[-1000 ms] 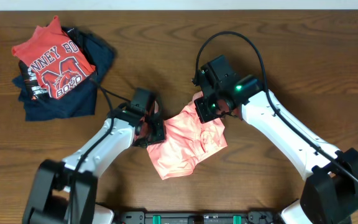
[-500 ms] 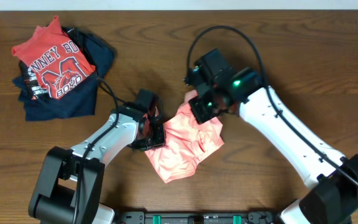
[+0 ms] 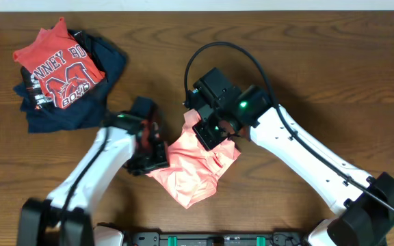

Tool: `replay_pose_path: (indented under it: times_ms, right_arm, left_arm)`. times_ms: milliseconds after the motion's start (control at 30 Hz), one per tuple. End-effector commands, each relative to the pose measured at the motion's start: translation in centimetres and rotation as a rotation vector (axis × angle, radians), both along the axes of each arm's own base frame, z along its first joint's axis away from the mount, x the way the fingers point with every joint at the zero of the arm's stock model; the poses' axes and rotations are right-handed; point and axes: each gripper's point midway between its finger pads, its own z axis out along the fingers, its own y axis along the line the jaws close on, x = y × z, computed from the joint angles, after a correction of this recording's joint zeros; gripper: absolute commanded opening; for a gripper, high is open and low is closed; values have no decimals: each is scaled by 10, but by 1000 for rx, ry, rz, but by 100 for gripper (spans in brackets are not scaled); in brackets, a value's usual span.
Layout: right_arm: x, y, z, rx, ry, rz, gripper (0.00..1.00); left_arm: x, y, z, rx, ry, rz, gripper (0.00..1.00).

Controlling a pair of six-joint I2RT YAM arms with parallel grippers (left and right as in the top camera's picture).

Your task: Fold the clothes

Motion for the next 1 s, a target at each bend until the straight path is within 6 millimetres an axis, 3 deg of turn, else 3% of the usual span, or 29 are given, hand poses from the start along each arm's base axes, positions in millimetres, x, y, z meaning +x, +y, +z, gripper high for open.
replay_pose_path:
  times_ms: [0,133,300,333,500,567,633,700,800,867,933,967]
  right_arm:
    - [-17,15,3,11,6,55,3]
    - [-39,25,-4,-3,20,116,6]
    - [-76,38,-18,-32,60,206,11]
    - [-85,40,-21,-31,74,226,16]
    - [-119,51,-41,-25,101,327,59]
    - [-120,52,-46,-29,72,368,59]
    - [-103,43,-50,-96,-5,334,51]
    - [-73,24,-50,-200,-108,200,49]
    - [-25,-19,-34,-343,-239,-97,53]
    - [-6,-43,-22,-377,-276,-236,56]
    - [10,-63,-15,-376,-276,-321,65]
    - [15,-70,-14,-373,-262,-348,66]
  left_arm:
    - [17,20,21,17,-97,110,55]
    - [24,38,36,7,-167,195,58]
    - [25,45,39,8,-176,225,60]
    - [25,45,39,7,-175,225,60]
    - [26,45,39,7,-179,225,61]
    - [26,45,39,7,-179,225,61]
    - [26,45,39,7,-179,225,61]
    - [27,43,40,-6,-184,215,61]
    - [30,28,45,-96,-202,154,61]
    - [29,21,47,-136,-199,144,62]
    - [28,18,48,-151,-195,142,65]
    - [28,18,48,-153,-193,141,73]
